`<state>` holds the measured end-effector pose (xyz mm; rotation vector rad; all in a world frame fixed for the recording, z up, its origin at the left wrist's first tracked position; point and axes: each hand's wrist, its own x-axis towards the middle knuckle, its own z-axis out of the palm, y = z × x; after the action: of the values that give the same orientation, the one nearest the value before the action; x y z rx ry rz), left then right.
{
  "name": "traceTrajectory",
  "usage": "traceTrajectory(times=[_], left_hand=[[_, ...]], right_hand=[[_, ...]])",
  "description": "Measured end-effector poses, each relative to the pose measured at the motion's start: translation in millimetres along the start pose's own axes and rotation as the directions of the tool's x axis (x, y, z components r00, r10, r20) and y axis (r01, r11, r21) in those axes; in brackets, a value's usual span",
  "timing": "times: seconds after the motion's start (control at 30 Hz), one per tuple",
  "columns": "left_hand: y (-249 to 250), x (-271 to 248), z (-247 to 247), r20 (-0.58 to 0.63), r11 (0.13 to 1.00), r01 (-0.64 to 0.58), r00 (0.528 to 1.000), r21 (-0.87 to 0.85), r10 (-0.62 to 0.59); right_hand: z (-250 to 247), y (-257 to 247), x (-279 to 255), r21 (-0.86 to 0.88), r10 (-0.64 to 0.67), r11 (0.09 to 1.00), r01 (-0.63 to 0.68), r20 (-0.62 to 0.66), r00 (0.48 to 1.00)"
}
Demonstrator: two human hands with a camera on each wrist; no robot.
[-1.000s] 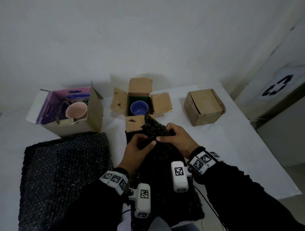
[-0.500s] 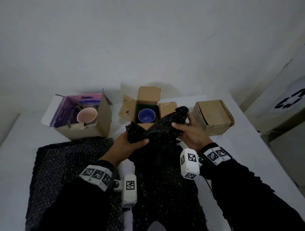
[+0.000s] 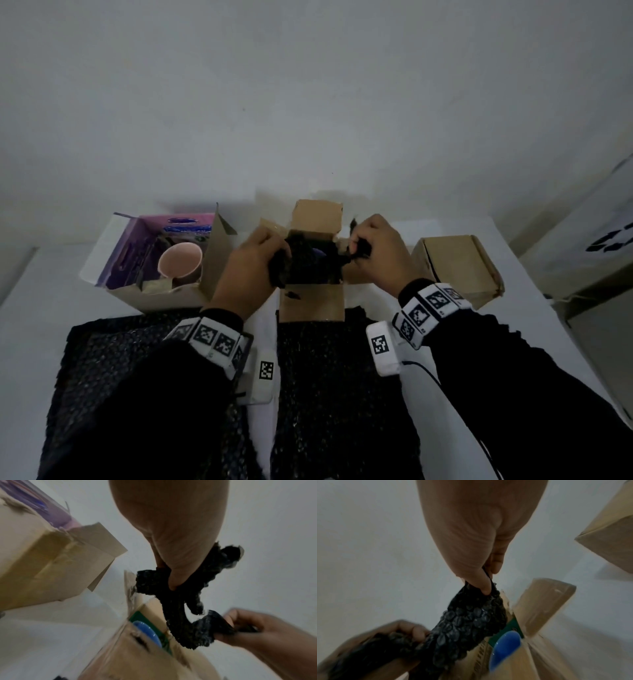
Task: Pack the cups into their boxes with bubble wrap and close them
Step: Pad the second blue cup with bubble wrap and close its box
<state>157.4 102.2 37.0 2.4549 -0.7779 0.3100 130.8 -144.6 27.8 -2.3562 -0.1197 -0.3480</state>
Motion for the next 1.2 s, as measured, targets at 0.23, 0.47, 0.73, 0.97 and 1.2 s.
traceTrajectory(times=[0.23, 0.47, 0.73, 0.97, 1.2], left_hand=[[1.3, 8.3, 35.8, 0.488, 0.908, -0.150, 0.871, 0.392, -0.066], [-2.3, 19.0, 42.7, 0.599, 0.881, -0.219, 0.795, 0.420, -0.089], [-13.8, 22.4, 53.1, 0.598, 0.846, -0.218, 0.789, 0.487, -0.140], [-26.8, 24.0, 34.3, 0.140, 0.979, 0.205, 0.969, -0.009, -0.201], [-27.5, 21.1, 26.2, 0.117, 0.800, 0.546, 0.837, -0.248, -0.535]], right_hand=[[49.8, 9.2, 11.2, -0.323, -0.127, 0.917, 0.233, 0.316, 0.940], [53.6, 15.9, 23.6, -0.328, -0.119, 0.888, 0.322, 0.513, 0.850], [55.8, 37.9, 13.8, -0.466, 0.004, 0.791, 0.396, 0.651, 0.759], [62.0, 21.6, 8.0, -0.347, -0.190, 0.872, 0.345, 0.409, 0.892], [79.1, 10.3, 2.0, -0.369, -0.120, 0.839, 0.400, 0.591, 0.798]])
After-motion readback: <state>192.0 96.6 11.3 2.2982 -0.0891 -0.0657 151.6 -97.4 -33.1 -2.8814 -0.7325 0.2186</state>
